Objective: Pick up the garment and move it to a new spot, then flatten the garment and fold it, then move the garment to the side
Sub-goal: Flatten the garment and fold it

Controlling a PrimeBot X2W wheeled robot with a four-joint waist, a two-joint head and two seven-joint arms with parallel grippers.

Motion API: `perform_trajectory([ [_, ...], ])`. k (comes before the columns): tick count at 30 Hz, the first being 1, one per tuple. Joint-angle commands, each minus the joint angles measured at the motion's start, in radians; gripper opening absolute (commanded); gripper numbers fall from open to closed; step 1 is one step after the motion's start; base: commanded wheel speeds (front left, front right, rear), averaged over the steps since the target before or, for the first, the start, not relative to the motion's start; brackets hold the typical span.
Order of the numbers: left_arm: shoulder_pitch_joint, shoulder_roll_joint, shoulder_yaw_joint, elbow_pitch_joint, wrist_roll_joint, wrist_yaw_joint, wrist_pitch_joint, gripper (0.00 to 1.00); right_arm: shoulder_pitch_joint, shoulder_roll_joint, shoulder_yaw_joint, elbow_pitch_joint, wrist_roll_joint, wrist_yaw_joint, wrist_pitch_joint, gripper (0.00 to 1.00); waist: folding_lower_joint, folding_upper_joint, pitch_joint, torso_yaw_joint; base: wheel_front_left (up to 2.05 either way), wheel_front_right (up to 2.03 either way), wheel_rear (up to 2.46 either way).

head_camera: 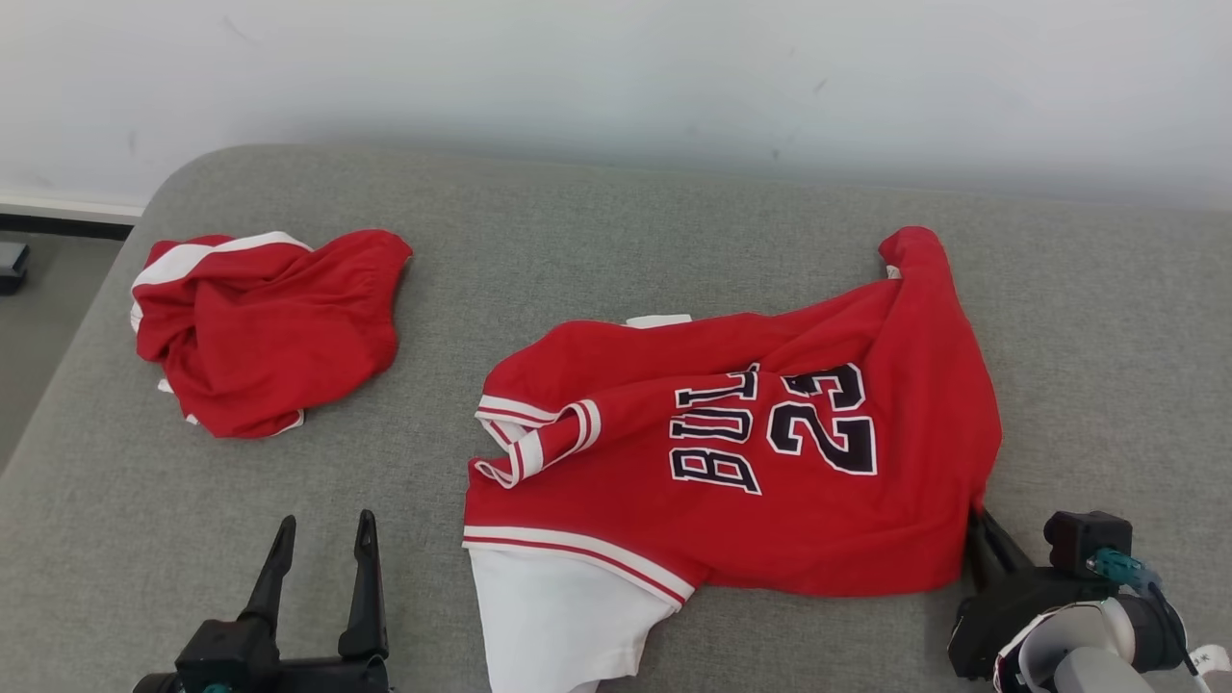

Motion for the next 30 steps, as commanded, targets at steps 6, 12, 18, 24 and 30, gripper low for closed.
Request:
perform_trajectory([
  [6,0.017,0.0,0.008,-0.002,0.006,0.0,-0.003,1.0,0.049,-0.022,-0.048,-0.062,0.024,-0.003,-0.075,0.0,0.0,-0.0001,-0.016,-0.037,0.0,0.0,0.0],
  [12,0.024,-0.001,0.011,-0.007,-0.005,0.003,-0.003,1.0,0.157,-0.027,-0.138,-0.198,0.032,-0.003,-0.059,0.18,0.0,-0.0001,-0.017,-0.075,0.0,0.0,0.0],
  [18,0.026,-0.001,0.003,-0.008,-0.002,0.007,-0.003,1.0,0.211,-0.005,-0.233,-0.29,-0.036,-0.003,-0.021,1.0,0.0,-0.0001,-0.029,-0.087,0.0,0.0,0.0],
  [24,0.038,-0.002,-0.005,-0.015,-0.007,0.013,-0.003,1.0,0.263,0.03,-0.265,-0.386,-0.072,-0.003,0.042,1.0,0.0,-0.0001,-0.043,-0.087,0.0,0.0,0.0],
  [30,0.046,-0.002,-0.016,-0.01,-0.013,0.013,-0.003,1.0,0.289,0.038,-0.268,-0.402,-0.074,-0.003,0.095,1.0,0.0,-0.0001,-0.045,-0.079,0.0,0.0,0.0],
])
